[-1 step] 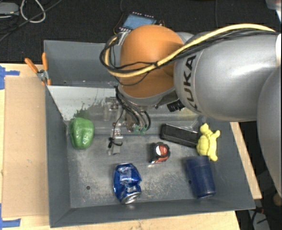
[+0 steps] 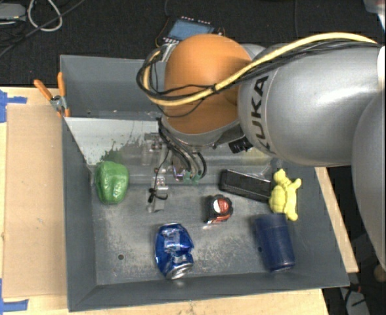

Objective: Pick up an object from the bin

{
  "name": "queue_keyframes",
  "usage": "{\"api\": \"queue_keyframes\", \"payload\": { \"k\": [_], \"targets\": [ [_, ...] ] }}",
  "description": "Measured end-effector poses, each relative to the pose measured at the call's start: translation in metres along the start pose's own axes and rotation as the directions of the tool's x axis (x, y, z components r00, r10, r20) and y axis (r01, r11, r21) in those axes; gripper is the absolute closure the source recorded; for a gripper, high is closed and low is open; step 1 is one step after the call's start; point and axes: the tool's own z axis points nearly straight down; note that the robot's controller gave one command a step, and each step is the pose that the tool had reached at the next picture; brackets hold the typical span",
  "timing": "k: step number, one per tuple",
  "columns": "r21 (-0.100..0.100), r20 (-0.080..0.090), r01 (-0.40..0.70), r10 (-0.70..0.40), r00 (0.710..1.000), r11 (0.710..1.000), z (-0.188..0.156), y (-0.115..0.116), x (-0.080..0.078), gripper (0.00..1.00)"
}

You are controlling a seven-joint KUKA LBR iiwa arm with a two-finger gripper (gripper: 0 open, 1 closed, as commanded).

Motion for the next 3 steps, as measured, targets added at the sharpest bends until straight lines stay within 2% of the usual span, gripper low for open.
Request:
{"api": "queue_keyframes", "payload": {
  "k": [1,2,3],
  "targets": [
    [0.001,-0.008,-0.071,0.071,0.997,0.997,0.042,0.036,0.062,0.0],
    [0.001,0.003,0.01,-0.01,1.0,1.0,0.054,0.035,0.071,0.0],
    [-0.004,0.008,0.053,-0.053,0.999,0.999,0.062,0.023,0.074,0.0]
  ]
}}
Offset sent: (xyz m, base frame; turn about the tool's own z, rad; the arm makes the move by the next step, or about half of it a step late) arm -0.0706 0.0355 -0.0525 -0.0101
